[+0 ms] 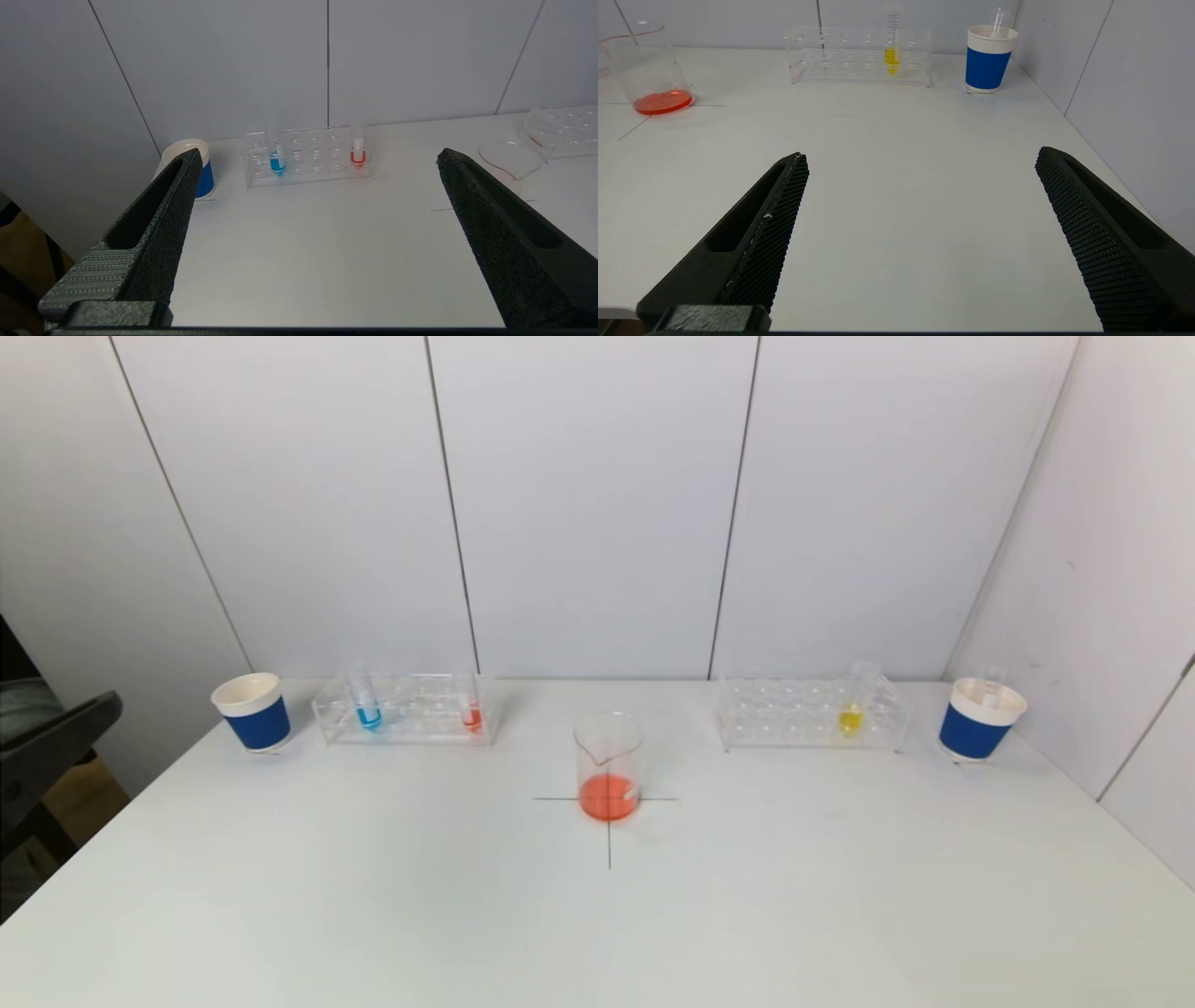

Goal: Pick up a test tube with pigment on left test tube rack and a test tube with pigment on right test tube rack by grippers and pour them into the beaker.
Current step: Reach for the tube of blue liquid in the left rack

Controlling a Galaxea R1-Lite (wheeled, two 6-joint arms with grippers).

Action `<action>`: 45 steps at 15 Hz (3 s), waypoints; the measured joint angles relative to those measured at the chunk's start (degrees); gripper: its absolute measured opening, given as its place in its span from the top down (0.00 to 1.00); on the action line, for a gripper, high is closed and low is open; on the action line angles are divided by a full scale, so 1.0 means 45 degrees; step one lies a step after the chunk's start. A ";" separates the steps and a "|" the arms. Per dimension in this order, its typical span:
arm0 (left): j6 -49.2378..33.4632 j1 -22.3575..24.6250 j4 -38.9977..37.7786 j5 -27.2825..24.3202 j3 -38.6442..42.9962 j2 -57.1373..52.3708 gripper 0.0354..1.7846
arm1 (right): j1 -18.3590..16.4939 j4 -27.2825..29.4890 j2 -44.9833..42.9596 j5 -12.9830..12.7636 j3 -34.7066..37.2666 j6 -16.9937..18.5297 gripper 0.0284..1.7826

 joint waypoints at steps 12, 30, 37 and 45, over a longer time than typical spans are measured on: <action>0.0482 0.0119 -0.5031 0.0496 -0.0016 0.5984 0.01 | 0.0000 0.0005 0.0000 0.0000 0.0000 0.0000 0.01; 0.1103 0.0079 -1.3133 0.2135 -0.0536 1.4212 0.01 | 0.0000 0.0005 0.0000 0.0003 0.0000 0.0003 0.01; 0.1054 0.0079 -1.4157 0.1921 -0.1127 1.6035 0.01 | 0.0000 0.0000 0.0000 0.0000 0.0000 0.0000 0.01; 0.1016 0.0079 -1.4071 0.1780 -0.2037 1.7395 0.01 | 0.0000 -0.0005 0.0000 0.0000 0.0000 0.0000 0.01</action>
